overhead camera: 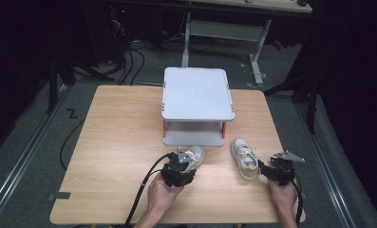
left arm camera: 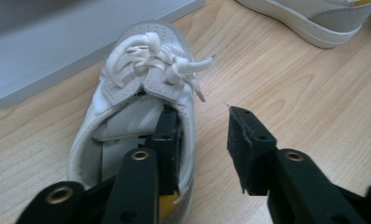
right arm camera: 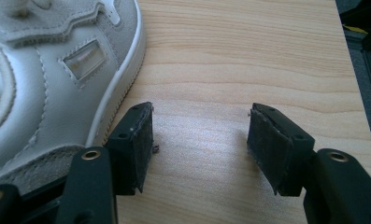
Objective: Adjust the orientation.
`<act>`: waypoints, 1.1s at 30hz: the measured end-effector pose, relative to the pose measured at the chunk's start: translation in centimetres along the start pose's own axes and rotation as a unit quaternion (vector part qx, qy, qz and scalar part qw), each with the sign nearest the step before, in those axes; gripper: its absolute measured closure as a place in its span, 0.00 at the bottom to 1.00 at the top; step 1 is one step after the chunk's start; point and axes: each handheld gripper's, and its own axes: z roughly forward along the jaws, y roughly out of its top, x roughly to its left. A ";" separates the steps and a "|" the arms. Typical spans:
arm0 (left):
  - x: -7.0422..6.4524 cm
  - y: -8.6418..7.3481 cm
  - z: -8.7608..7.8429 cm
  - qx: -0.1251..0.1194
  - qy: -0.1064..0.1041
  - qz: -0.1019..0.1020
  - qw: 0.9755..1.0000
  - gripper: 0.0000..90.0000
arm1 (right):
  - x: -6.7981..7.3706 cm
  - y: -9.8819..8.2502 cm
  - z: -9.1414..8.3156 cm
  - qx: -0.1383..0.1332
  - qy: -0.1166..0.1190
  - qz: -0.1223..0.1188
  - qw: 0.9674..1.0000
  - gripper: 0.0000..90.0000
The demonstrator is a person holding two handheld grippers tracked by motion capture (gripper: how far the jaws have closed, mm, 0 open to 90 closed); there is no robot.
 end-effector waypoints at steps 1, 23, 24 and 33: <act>0.1 0.0 -0.1 0.001 -0.006 -0.002 1.000 0.65 | 0.0 0.0 0.0 0.000 0.000 0.000 1.000 0.45; -0.2 0.6 0.2 0.010 -0.042 -0.043 0.998 0.51 | 0.0 0.0 0.0 0.000 0.000 -0.001 1.000 0.45; -0.2 0.7 0.2 0.009 -0.041 -0.049 0.998 0.48 | 0.0 0.0 0.0 0.000 0.000 -0.001 1.000 0.45; -0.4 0.7 0.2 0.024 -0.046 -0.046 0.998 0.28 | 0.0 0.0 0.0 0.000 0.000 0.000 1.000 0.45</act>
